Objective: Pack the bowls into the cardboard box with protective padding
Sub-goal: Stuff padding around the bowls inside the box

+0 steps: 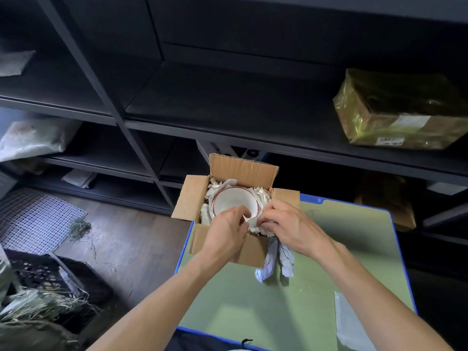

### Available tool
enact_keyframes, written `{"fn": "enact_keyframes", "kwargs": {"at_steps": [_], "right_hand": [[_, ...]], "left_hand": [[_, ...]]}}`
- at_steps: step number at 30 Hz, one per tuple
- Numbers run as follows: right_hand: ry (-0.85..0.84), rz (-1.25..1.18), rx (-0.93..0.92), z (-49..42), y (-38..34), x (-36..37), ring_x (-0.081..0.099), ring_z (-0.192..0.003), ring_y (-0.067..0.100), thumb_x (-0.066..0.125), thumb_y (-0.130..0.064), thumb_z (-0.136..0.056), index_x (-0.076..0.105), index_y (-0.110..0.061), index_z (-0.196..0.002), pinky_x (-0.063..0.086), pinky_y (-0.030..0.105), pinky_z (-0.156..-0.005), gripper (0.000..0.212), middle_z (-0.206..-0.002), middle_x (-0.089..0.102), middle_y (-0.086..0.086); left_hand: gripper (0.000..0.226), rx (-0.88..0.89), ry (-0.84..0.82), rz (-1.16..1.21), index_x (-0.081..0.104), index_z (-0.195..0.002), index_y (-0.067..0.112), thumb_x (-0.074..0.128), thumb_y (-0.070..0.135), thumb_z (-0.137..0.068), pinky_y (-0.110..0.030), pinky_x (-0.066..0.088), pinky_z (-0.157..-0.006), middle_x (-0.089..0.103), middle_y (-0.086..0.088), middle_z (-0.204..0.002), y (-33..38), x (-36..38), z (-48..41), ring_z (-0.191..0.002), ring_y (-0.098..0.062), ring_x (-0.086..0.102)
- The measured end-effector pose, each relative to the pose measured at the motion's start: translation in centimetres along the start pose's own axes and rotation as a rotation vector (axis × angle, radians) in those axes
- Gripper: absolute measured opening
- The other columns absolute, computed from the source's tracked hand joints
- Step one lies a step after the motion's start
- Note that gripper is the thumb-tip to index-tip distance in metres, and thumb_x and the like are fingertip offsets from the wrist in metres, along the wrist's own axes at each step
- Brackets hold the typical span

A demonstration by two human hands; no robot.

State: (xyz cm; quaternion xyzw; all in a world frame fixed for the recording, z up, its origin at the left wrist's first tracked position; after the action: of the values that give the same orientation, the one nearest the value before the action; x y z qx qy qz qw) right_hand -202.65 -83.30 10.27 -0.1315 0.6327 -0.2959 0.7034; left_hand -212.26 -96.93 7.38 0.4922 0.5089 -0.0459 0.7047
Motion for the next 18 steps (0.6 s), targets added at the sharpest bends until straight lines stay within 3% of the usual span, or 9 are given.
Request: {"fn": "enact_keyframes", "kwargs": {"at_steps": [6, 11, 15, 18], "right_hand": [[0.079, 0.023, -0.057, -1.1, -0.9, 1.3, 0.055, -0.091, 0.015, 0.059, -0.023, -0.092, 0.057, -0.026, -0.103, 0.047, 0.038, -0.076, 0.011, -0.106, 0.052, -0.015], [0.23, 0.239, -0.186, -0.2, -0.1, 1.5, 0.045, -0.099, 0.017, 0.063, -0.026, -0.092, 0.068, -0.021, -0.089, 0.046, 0.032, -0.081, 0.008, -0.106, 0.056, -0.01], [0.235, 0.36, -0.244, 0.6, 0.4, 1.4, 0.048, -0.093, 0.018, 0.063, -0.016, -0.092, 0.068, -0.025, -0.087, 0.045, 0.03, -0.077, 0.012, -0.096, 0.056, -0.012], [0.255, 0.369, -0.232, 0.9, 0.8, 1.6, 0.051, -0.088, 0.018, 0.064, -0.012, -0.089, 0.066, -0.027, -0.087, 0.042, 0.028, -0.076, 0.015, -0.085, 0.058, -0.014]], "left_hand": [[0.011, 0.046, 0.034, 0.04, 0.057, -0.098, 0.017, 0.055, 0.014, -0.088, -0.036, 0.047, -0.063, 0.064, 0.003, -0.084, 0.3, 0.1, 0.8, -0.077, -0.018, 0.058], [0.008, 0.048, 0.049, 0.03, 0.06, -0.089, 0.016, 0.055, 0.01, -0.086, -0.039, 0.048, -0.066, 0.06, 0.006, -0.08, 0.2, 0.2, 1.0, -0.078, -0.016, 0.053], [0.024, 0.008, 0.081, 0.019, 0.062, -0.109, 0.017, 0.054, 0.011, -0.087, -0.029, 0.041, -0.064, 0.056, 0.008, -0.08, 0.1, 0.5, 0.9, -0.079, -0.014, 0.051], [0.034, 0.008, 0.093, 0.015, 0.064, -0.122, 0.014, 0.055, 0.013, -0.089, -0.03, 0.045, -0.072, 0.061, 0.005, -0.087, 0.1, 0.8, 1.0, -0.088, -0.016, 0.056]]}}
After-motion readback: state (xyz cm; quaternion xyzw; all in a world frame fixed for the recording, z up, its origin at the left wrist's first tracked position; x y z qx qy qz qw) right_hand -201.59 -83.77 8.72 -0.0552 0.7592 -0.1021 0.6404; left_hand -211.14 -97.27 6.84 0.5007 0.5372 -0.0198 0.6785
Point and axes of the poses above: each hand's wrist, its own z-axis away from the middle knuckle, its own x-axis out of the palm, y = z × x, the point moved 4 cm from there along -z, towards the middle knuckle
